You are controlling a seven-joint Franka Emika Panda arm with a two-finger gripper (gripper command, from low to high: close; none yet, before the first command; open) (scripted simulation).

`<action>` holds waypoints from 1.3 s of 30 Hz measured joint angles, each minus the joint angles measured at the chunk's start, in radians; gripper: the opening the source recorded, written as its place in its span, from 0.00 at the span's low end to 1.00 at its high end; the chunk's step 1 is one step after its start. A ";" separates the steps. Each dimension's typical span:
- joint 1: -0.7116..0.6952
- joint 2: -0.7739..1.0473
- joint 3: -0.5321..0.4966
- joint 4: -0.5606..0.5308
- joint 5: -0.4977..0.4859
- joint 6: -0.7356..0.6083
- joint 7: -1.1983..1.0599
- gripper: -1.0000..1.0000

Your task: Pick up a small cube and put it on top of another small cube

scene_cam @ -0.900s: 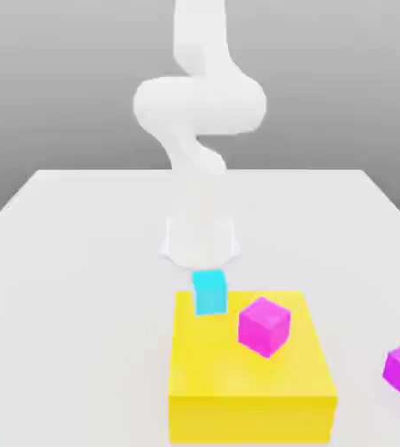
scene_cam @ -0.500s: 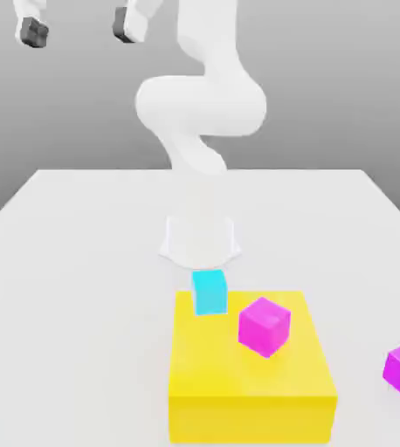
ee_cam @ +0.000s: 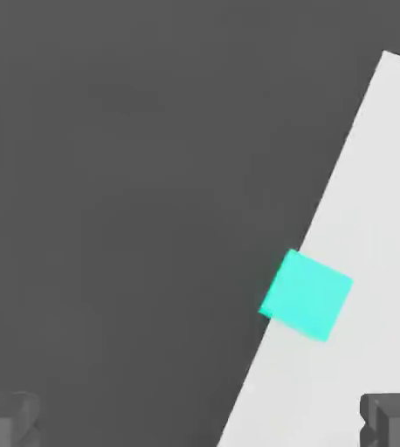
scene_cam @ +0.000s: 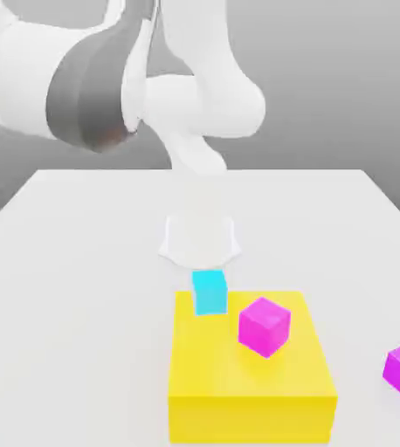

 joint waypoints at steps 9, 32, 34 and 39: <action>-0.076 0.307 -0.025 0.076 0.146 0.085 0.128 0.50; 0.059 -0.040 0.107 -0.172 0.100 -0.021 0.044 0.00; 0.085 -0.107 0.141 -0.226 0.103 -0.035 0.018 0.00; 0.205 -0.277 0.201 -0.363 0.134 -0.067 -0.065 0.00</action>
